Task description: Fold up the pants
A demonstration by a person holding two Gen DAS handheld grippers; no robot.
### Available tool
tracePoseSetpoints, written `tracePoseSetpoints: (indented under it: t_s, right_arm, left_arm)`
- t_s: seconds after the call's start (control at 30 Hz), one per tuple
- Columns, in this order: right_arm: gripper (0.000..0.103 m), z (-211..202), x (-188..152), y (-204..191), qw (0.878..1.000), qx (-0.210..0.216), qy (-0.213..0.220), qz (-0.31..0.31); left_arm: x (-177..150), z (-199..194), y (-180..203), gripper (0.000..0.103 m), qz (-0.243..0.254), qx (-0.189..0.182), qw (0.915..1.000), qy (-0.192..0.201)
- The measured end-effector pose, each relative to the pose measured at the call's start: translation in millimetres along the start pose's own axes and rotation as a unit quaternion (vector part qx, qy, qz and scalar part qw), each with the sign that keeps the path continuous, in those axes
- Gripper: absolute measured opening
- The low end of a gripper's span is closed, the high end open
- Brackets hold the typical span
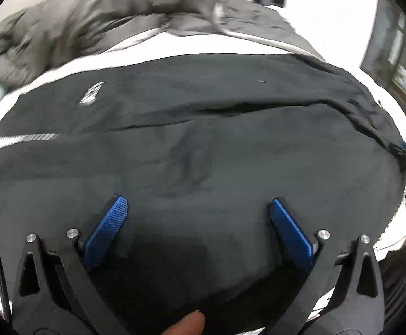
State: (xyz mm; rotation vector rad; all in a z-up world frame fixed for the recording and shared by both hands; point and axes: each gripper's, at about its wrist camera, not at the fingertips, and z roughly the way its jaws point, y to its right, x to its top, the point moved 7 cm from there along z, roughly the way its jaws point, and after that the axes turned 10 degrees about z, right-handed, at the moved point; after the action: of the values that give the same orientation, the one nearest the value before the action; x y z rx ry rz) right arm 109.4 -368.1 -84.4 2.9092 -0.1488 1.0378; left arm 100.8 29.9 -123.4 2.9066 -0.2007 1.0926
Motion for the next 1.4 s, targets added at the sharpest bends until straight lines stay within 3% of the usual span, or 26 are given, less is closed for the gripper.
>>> tracePoseSetpoints:
  t_s: [0.1, 0.2, 0.27, 0.37, 0.43, 0.5, 0.53, 0.6, 0.7, 0.8, 0.93, 1.07, 1.17, 1.23, 1.3, 1.4]
  right_arm:
    - [0.095, -5, 6, 17, 0.999, 0.006, 0.012, 0.035]
    - [0.095, -25, 15, -10, 0.998, 0.033, 0.046, 0.009]
    - [0.095, -36, 17, -47, 0.995, 0.077, 0.054, -0.014]
    - [0.095, -27, 24, -111, 0.989, 0.127, 0.028, -0.067]
    - [0.094, -22, 21, -149, 0.985, 0.137, 0.012, -0.104]
    - [0.082, -2, 25, -185, 0.979, 0.146, -0.009, -0.139]
    - [0.065, 8, 21, -200, 0.976, 0.145, -0.023, -0.161]
    - [0.058, 20, 16, -210, 0.973, 0.128, -0.034, -0.188]
    - [0.057, 23, 10, -202, 0.973, 0.122, -0.033, -0.195]
    - [0.057, 27, 21, -173, 0.979, 0.084, -0.025, -0.182]
    - [0.063, 36, 24, -145, 0.983, 0.086, -0.036, -0.16]
    - [0.064, 33, 25, -136, 0.982, 0.075, -0.036, -0.168]
    - [0.064, 30, 32, -138, 0.984, 0.092, -0.044, -0.148]
    - [0.064, 13, 41, -137, 0.984, 0.132, -0.034, -0.113]
    - [0.07, 3, 51, -139, 0.982, 0.161, -0.019, -0.092]
    - [0.072, -4, 65, -141, 0.983, 0.169, 0.001, -0.065]
  left_arm:
    - [4, -9, -16, 0.102, -0.021, 0.009, 0.9997, 0.006]
    - [16, -16, 3, 0.102, -0.007, -0.013, 0.9997, 0.021]
    - [30, -12, 28, 0.102, 0.023, -0.031, 0.999, 0.021]
    - [50, 1, 61, 0.102, 0.06, -0.047, 0.997, 0.013]
    - [61, 10, 78, 0.102, 0.079, -0.05, 0.9955, 0.006]
    - [72, 19, 92, 0.102, 0.104, -0.066, 0.9924, 0.003]
    - [73, 24, 97, 0.102, 0.116, -0.065, 0.9912, 0.0]
    - [73, 31, 99, 0.102, 0.123, -0.044, 0.9914, -0.01]
    - [67, 45, 84, 0.102, 0.105, -0.034, 0.9932, -0.035]
    - [61, 49, 56, 0.099, 0.066, -0.024, 0.9965, -0.046]
    - [46, 34, 8, 0.098, 0.034, 0.008, 0.9982, -0.049]
    - [26, 17, -43, 0.1, 0.033, 0.086, 0.9944, -0.052]
    - [20, 9, -74, 0.1, -0.014, 0.082, 0.9953, -0.05]
    - [25, 0, -79, 0.1, -0.029, 0.076, 0.9959, -0.038]
    - [38, -7, -71, 0.101, -0.03, 0.065, 0.9973, -0.015]
    - [66, -1, -44, 0.102, -0.009, 0.049, 0.9988, 0.005]
